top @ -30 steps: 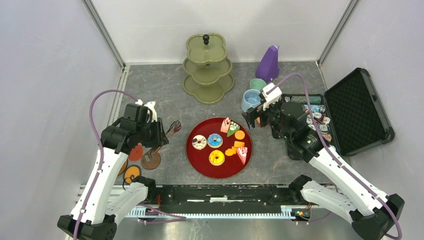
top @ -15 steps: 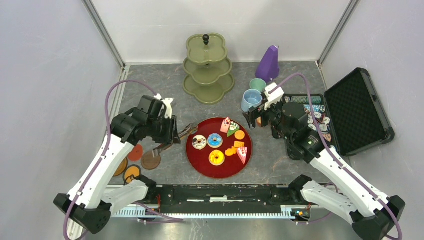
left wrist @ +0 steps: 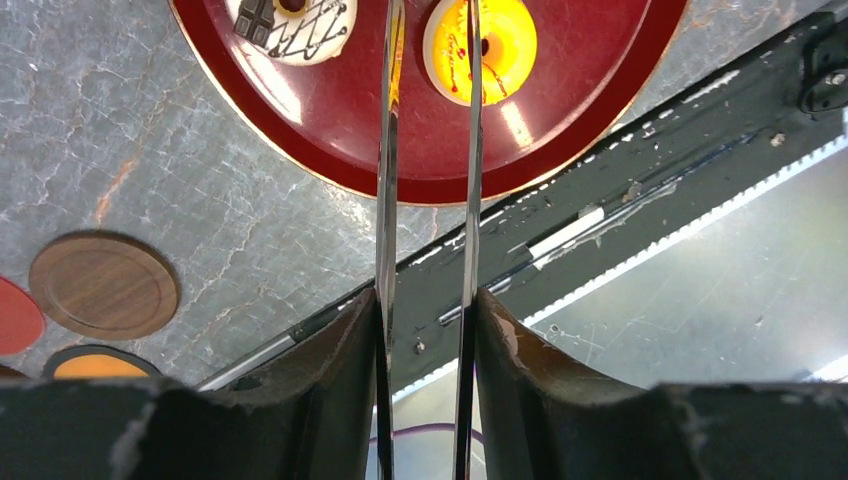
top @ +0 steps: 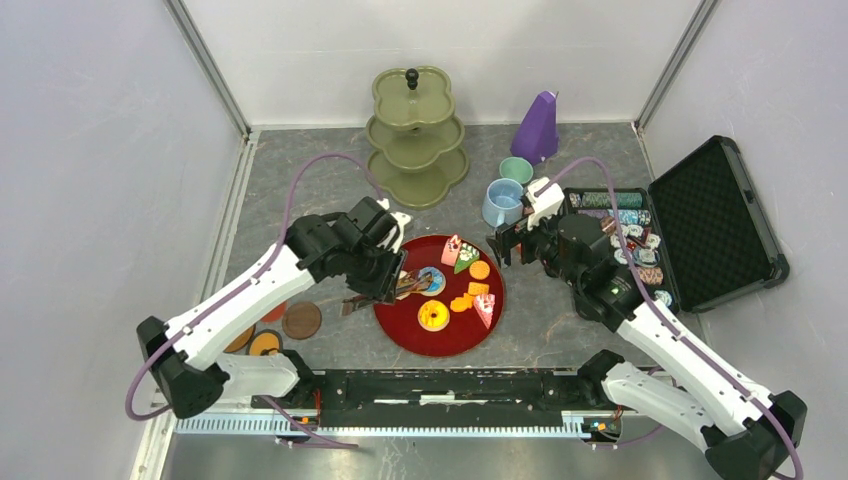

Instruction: Serve the afternoon tea

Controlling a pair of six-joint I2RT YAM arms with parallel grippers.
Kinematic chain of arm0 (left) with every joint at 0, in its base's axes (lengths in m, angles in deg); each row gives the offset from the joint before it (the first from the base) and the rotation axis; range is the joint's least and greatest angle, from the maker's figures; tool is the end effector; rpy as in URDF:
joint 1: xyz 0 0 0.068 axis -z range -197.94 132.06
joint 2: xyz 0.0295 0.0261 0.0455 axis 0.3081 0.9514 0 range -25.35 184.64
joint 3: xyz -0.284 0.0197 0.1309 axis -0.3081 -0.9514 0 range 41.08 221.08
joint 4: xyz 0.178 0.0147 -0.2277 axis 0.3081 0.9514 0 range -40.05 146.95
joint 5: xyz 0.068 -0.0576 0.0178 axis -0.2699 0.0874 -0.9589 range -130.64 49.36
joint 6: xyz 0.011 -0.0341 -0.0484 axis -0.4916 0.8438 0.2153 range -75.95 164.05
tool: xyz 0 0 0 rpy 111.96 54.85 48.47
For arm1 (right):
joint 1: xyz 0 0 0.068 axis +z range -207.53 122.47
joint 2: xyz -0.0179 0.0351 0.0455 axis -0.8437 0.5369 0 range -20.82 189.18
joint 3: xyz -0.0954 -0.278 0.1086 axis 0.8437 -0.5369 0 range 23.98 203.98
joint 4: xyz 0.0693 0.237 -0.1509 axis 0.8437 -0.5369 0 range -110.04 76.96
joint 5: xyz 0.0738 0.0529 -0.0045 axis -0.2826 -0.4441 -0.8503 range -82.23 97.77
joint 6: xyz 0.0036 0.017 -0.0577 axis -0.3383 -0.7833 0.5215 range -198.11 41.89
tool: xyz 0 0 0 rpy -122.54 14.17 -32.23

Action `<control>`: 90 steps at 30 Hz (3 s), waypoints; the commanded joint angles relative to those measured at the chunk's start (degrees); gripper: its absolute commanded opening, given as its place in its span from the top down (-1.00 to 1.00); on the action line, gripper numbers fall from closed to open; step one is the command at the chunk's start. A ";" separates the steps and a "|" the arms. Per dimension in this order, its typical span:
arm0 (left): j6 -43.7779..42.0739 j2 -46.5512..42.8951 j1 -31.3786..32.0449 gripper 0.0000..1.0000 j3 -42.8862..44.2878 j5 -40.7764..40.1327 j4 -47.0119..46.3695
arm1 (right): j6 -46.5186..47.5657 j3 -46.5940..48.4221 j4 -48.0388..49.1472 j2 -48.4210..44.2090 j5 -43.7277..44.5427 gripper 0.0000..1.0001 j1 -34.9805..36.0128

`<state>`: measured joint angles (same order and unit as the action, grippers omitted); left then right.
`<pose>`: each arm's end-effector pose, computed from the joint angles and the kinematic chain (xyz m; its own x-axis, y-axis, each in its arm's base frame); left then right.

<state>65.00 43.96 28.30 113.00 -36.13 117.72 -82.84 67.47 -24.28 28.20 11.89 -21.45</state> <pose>0.1590 -0.1709 0.3644 -0.8517 0.3742 -0.3668 0.4694 0.8559 -0.2168 0.1732 0.1224 0.3434 -0.2761 -0.0995 -0.9560 -0.5107 0.8578 0.0582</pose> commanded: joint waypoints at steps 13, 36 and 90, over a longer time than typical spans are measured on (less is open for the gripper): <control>-6.64 11.65 2.72 -0.05 9.47 -8.88 -1.43 | -0.77 -1.12 -0.52 -4.72 3.38 -0.96 0.09; -10.82 17.53 2.72 -0.16 11.55 -4.69 -1.99 | -0.97 -2.35 -0.71 -5.57 4.28 -0.96 0.09; -6.67 17.29 5.09 0.04 8.02 -11.61 -5.19 | -2.42 -3.35 -2.29 -7.15 4.96 -0.96 0.14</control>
<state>57.46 65.30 33.04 120.19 -46.75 114.09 -84.48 61.98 -26.62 21.33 15.63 -21.45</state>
